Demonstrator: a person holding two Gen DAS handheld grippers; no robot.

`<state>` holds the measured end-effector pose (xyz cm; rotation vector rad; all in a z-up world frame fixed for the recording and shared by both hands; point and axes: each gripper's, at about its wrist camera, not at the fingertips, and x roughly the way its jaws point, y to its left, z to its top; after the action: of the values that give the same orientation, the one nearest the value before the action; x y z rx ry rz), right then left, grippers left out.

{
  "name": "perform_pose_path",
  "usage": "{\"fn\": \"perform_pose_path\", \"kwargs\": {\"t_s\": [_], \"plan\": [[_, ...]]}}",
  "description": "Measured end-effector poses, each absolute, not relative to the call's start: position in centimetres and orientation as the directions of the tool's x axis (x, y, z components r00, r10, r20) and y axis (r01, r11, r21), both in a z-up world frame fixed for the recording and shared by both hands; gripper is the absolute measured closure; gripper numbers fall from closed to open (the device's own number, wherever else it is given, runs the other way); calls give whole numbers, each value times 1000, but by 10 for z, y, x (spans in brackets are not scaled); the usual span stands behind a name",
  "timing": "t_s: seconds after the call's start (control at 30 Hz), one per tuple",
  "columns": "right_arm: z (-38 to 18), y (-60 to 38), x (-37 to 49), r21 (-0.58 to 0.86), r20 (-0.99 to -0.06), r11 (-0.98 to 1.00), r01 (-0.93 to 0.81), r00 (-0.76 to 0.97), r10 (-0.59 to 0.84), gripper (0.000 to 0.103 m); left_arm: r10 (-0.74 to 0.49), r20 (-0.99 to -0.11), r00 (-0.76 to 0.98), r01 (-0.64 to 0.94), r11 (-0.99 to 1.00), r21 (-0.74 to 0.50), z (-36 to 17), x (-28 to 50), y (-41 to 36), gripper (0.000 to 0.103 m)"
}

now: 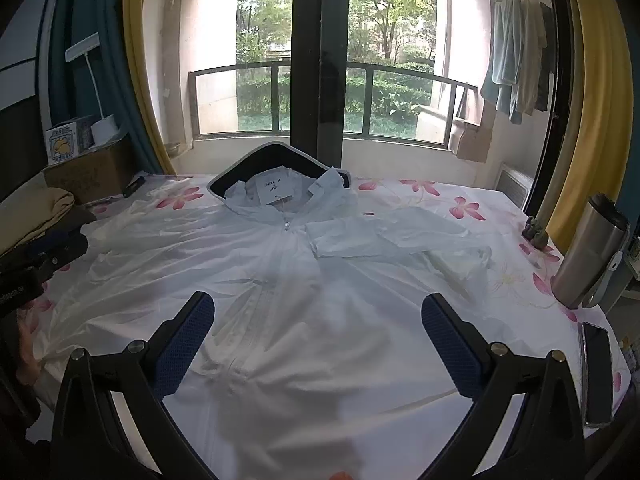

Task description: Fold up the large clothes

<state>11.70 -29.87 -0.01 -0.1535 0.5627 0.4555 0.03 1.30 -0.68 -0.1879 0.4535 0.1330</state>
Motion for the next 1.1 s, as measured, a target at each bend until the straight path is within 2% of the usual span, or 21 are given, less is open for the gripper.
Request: {"fn": "perform_pose_path", "kwargs": {"t_s": [1.1], "plan": [[-2, -296, 122, -16, -552, 892, -451, 748, 368, 1, 88, -442, 893, -170, 974, -150, -2, 3, 10, 20]]}}
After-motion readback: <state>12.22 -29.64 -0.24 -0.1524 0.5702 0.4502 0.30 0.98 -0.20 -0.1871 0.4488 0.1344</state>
